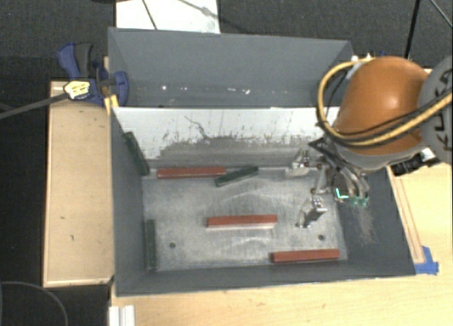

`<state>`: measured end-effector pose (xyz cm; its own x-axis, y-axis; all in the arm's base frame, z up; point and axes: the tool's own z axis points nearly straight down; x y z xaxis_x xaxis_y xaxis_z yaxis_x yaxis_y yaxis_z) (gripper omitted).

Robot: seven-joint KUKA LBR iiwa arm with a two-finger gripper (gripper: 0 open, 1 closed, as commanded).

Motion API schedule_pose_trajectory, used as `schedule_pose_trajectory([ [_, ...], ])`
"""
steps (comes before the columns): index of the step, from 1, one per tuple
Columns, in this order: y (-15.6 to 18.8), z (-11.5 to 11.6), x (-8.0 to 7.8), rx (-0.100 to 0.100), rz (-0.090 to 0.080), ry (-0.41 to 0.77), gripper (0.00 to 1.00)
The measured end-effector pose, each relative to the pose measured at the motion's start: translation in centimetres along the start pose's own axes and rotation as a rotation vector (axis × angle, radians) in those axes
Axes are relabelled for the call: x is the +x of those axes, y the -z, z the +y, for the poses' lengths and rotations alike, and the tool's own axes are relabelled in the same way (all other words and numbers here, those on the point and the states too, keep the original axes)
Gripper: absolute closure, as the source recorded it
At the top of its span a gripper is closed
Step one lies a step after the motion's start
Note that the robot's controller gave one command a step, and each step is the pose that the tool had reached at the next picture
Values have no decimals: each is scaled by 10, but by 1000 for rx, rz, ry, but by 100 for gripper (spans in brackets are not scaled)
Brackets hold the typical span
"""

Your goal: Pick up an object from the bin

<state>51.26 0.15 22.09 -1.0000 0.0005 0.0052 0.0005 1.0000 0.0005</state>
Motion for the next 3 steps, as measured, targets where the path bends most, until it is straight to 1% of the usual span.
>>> schedule_pose_trajectory([
  [1,4,0,-2,0,-8,0,0],
  [2,-44,9,-19,1,-16,42,0],
  [3,-145,36,-19,0,-19,146,100],
])
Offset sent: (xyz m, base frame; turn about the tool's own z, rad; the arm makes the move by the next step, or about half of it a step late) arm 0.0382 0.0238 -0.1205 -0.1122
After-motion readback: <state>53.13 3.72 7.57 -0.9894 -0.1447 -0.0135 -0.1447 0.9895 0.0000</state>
